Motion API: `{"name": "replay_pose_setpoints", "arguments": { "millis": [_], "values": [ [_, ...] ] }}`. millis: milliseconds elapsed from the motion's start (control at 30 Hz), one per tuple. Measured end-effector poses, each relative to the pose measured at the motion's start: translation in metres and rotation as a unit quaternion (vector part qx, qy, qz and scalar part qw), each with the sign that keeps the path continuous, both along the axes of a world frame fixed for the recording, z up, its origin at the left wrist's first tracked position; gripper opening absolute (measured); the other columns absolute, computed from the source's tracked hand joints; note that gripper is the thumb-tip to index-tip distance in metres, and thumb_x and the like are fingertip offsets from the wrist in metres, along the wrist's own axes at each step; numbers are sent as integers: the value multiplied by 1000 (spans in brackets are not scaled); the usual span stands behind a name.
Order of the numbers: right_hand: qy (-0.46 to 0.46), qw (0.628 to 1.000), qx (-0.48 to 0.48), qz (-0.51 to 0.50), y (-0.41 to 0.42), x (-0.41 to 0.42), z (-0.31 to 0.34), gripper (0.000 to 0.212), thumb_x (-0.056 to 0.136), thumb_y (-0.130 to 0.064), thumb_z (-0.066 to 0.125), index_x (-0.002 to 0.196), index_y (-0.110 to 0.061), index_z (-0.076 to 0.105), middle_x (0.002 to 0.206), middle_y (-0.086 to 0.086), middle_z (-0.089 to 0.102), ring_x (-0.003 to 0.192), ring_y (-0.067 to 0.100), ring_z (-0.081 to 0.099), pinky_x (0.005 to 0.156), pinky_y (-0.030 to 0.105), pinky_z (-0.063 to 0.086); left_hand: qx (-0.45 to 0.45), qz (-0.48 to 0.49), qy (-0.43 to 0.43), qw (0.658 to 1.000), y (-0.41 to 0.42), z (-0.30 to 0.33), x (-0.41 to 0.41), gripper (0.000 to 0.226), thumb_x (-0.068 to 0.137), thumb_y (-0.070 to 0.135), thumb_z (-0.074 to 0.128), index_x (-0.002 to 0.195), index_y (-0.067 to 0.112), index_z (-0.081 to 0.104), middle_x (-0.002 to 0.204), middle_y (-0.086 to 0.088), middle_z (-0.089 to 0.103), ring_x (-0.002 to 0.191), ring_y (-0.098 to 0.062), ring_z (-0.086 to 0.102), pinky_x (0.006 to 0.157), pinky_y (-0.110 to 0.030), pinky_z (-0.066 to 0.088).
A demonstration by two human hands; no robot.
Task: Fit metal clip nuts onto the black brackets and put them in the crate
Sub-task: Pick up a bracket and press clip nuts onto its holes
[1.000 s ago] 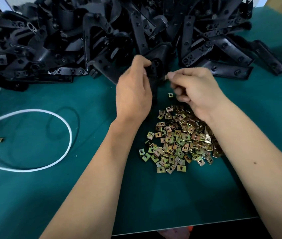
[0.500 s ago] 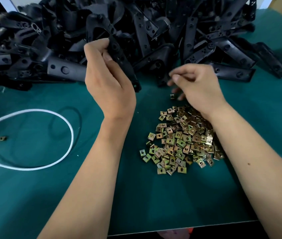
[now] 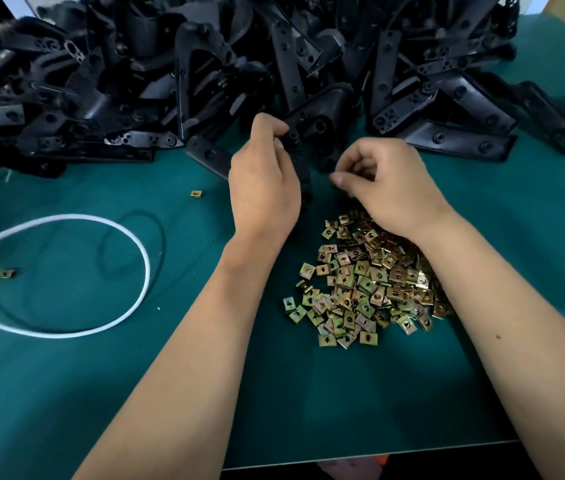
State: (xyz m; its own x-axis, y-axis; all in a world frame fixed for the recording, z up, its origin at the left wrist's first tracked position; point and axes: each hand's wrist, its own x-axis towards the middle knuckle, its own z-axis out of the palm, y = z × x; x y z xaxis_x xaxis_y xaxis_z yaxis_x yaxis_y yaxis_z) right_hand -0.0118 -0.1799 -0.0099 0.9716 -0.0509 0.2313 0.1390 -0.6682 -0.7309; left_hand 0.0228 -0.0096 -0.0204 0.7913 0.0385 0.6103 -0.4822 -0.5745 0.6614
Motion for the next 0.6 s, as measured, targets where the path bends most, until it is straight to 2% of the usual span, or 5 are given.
{"name": "replay_pose_setpoints", "arguments": {
  "millis": [100,167,400,500,600],
  "values": [
    [28,981,192,33,17,-3,1,6,99,-9,66,94,-7,64,72,2,74,61,14,69,55,24,53,-2,3,4,1000,0,0,0,26,99,7,38,114,2,58,79,2,57,69,-19,50,63,-32,35],
    [35,961,270,44,22,-4,1,4,100,-3,62,96,-3,63,73,6,74,62,18,69,56,25,54,-4,1,7,1000,1,0,1,27,98,8,37,114,3,58,77,4,55,68,-17,49,63,-30,34],
    [21,951,307,26,17,-4,1,25,95,4,66,106,-15,77,90,-1,77,78,6,70,72,19,55,-1,-50,4,999,-2,-2,1,23,98,6,40,113,5,58,71,8,51,62,-9,46,60,-29,34],
    [15,952,305,15,18,-4,1,25,94,5,67,112,-10,76,92,2,78,77,8,71,72,20,56,3,-61,-3,998,-2,-1,1,23,98,5,41,113,6,58,75,4,57,64,-10,47,60,-28,37],
    [4,949,317,5,19,-4,1,16,92,3,71,105,-6,75,85,6,78,72,14,72,68,22,57,3,-61,-5,998,-1,-1,2,23,97,5,41,113,7,58,75,4,56,64,-9,47,60,-27,37]
  ]
}}
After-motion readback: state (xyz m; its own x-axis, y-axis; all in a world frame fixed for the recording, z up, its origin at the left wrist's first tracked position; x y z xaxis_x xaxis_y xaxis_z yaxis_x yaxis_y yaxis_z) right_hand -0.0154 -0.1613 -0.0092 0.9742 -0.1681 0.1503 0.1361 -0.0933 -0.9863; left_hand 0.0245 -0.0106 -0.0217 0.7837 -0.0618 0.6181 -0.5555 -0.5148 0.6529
